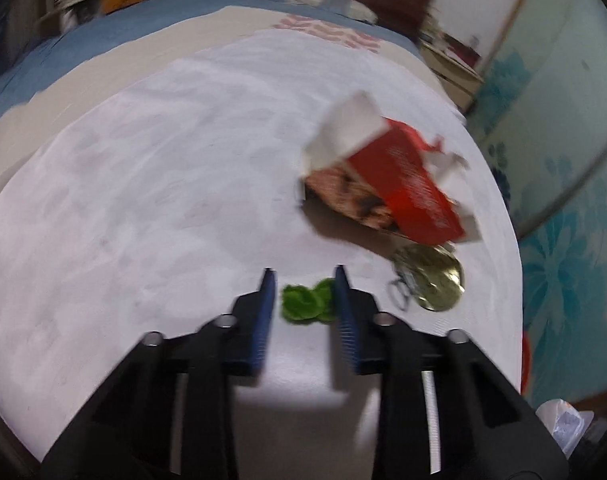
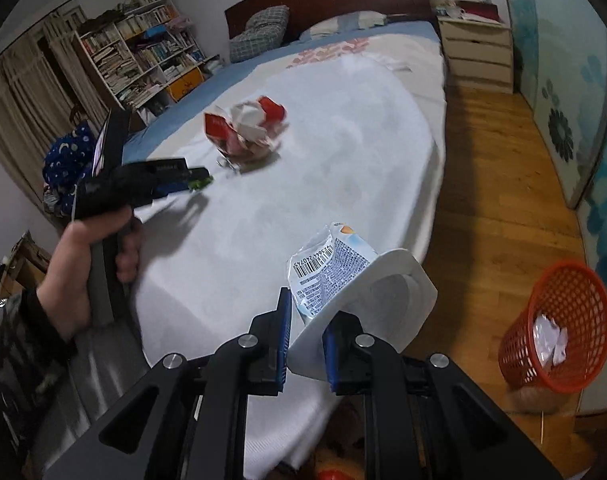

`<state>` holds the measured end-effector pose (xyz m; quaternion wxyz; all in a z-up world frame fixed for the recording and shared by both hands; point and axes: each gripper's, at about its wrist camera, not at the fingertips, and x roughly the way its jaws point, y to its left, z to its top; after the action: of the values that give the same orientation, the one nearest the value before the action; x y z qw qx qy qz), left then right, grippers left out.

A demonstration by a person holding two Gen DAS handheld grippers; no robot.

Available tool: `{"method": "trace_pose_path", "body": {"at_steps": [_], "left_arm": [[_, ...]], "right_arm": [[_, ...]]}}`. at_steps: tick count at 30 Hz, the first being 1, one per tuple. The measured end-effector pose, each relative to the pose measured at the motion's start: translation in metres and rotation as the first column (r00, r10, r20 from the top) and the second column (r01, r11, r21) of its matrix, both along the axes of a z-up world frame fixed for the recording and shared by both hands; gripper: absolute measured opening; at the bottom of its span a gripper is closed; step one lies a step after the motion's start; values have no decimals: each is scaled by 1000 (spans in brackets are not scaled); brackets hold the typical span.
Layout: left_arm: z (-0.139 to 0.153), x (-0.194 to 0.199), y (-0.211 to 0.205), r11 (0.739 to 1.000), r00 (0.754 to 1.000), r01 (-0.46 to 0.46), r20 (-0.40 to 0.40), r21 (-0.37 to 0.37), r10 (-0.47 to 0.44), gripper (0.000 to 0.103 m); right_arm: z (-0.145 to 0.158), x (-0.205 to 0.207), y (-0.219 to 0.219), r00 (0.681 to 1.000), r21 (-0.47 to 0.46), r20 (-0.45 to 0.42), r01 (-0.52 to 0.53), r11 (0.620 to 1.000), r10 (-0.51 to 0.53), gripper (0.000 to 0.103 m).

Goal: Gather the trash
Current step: 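Carry the cup and green cap to the orange basket and open both tools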

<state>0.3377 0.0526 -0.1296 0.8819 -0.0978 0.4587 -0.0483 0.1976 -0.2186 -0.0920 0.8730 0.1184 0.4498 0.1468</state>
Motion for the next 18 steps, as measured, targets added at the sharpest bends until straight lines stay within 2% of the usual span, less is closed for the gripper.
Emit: {"method": "trace_pose_path", "body": {"at_steps": [3,8,13,18], "left_arm": [[-2,2,-12,998,999,41,-9,47,-40,17],[2,-5,-4,1000,1000,-3,4,19,3,10],[27,-27,4,998,993,-55,106,-40,59,9],[62,-72,-10,999,978,-42,205,-17,44,9]], "right_arm": [[-7,-15,-16,1000,-29,-4,18,999,-19,16],[1,-33,-53,996,-37,30,83,996,-82,16],[11,-41,-98,985,-9,58,161,987,-160,16],[26,-52,-154,968,-2,98,231,973,-229,16]]}}
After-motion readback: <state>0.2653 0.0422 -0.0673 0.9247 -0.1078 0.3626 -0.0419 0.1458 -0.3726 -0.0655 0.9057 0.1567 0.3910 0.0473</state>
